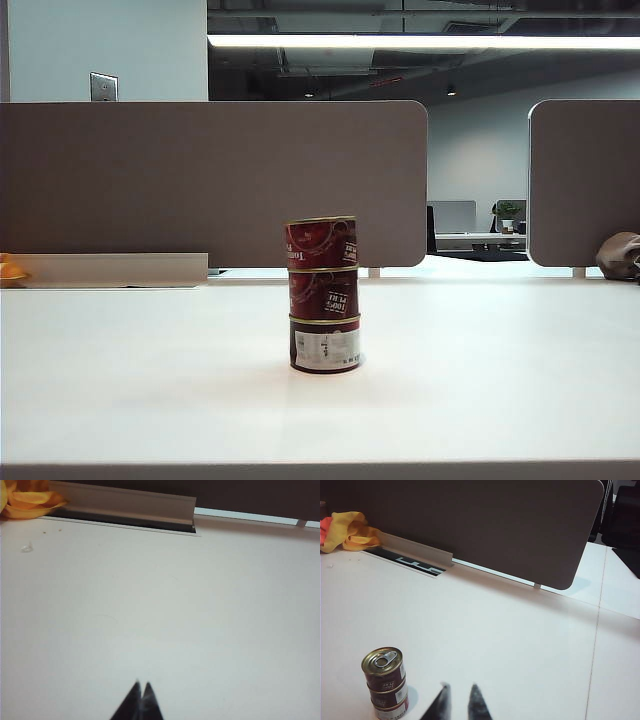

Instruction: Pick up the cans one by one and stack them together.

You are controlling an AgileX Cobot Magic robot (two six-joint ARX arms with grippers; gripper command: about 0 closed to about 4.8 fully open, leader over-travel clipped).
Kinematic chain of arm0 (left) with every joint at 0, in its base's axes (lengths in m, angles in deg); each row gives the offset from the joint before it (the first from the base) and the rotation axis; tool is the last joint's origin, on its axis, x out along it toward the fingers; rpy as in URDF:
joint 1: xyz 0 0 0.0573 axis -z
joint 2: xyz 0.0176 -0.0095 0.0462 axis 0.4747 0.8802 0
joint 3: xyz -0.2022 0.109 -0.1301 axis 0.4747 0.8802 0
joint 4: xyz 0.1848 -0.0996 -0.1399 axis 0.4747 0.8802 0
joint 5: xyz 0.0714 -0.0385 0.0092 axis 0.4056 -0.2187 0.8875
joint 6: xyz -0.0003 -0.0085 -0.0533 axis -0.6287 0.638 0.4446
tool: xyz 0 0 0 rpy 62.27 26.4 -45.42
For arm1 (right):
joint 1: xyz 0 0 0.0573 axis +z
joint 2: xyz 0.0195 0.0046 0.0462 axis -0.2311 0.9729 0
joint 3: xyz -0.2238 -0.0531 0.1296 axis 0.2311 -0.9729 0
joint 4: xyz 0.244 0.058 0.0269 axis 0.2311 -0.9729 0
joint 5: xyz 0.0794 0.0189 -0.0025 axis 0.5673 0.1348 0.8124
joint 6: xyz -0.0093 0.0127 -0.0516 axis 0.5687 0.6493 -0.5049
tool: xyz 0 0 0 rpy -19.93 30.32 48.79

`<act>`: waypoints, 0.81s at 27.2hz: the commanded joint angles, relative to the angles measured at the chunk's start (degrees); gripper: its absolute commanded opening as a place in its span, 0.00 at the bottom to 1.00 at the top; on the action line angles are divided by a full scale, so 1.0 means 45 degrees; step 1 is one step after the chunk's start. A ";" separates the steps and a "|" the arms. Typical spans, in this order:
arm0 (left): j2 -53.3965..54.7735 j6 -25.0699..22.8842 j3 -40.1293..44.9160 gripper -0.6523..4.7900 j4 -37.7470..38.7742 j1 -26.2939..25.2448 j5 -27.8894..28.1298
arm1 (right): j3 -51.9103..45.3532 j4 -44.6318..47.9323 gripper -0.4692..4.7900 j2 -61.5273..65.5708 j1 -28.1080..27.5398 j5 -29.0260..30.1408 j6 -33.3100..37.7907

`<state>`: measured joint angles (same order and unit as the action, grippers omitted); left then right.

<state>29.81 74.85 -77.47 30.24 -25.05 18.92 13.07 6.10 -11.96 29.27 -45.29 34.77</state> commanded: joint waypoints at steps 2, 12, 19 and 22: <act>0.0005 0.0034 0.0019 0.11 0.0039 0.0000 0.0005 | 0.0063 0.0170 0.19 0.0005 -0.0005 -0.0015 -0.0005; 0.0005 0.0034 0.0019 0.11 0.0039 0.0000 0.0005 | 0.0063 0.0170 0.19 0.0005 -0.0005 -0.0015 -0.0005; 0.0005 0.0034 0.0019 0.11 0.0039 0.0000 0.0005 | 0.0058 0.0146 0.19 -0.0296 -0.0253 -0.0568 -0.0010; 0.0005 0.0034 0.0019 0.11 0.0039 0.0000 0.0005 | -0.0078 0.0165 0.19 -0.1088 -0.1661 0.0097 0.0000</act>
<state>29.81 74.85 -77.47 30.24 -25.05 18.92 12.94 6.08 -16.09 23.57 -46.69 34.73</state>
